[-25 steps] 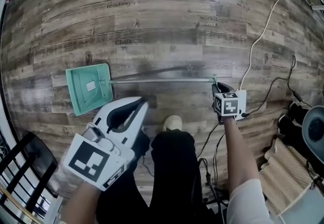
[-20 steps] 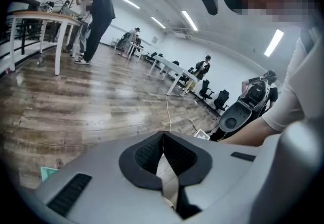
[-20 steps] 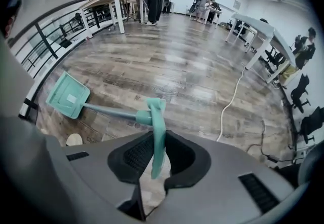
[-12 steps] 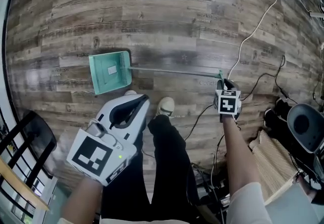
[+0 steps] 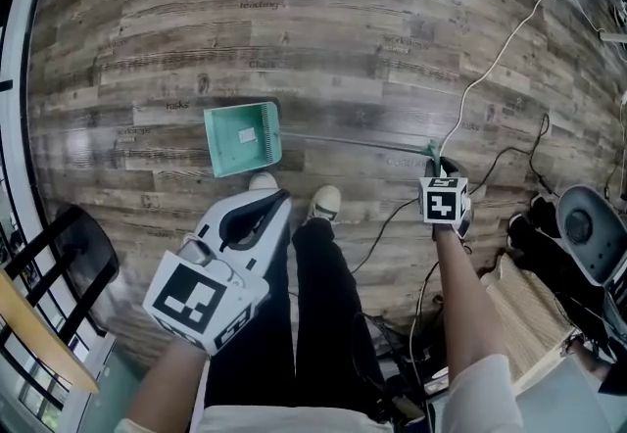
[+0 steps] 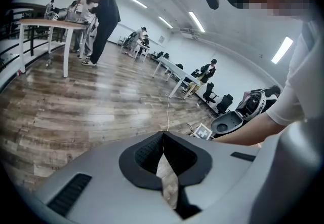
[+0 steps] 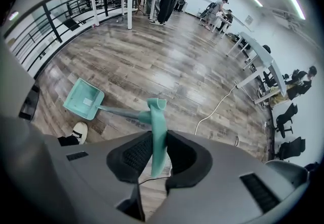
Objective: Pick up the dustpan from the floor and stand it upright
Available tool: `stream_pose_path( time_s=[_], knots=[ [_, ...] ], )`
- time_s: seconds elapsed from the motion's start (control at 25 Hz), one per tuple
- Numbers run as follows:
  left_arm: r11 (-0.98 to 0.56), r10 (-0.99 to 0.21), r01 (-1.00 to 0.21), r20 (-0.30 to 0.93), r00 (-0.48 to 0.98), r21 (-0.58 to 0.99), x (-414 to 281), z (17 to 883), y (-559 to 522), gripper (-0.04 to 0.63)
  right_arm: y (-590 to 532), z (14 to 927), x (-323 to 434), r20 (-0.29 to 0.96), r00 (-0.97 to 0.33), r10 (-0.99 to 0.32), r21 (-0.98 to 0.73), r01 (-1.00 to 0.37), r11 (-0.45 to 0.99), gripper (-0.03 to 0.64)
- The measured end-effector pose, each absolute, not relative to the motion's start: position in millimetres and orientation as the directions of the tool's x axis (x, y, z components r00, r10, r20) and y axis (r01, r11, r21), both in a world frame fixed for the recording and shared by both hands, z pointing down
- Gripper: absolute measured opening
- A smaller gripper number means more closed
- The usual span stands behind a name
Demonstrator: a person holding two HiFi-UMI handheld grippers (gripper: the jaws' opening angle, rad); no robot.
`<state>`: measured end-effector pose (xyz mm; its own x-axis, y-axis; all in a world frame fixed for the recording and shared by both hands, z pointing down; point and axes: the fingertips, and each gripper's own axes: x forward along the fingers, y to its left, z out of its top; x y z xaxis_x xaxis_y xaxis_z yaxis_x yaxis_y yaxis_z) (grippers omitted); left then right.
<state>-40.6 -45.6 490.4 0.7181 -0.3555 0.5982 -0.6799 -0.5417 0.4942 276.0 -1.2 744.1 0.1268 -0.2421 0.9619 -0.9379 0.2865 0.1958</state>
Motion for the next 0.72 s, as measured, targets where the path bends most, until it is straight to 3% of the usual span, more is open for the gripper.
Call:
stream_pose_path(
  time_s=[0.72],
  knots=[
    [-0.547,-0.401,-0.703,0.595,0.697,0.455,-55,433,-39,0.025,-7,668,292,0.933,0.201,-0.298,0.295,-0.902,0.316,0.106]
  ],
)
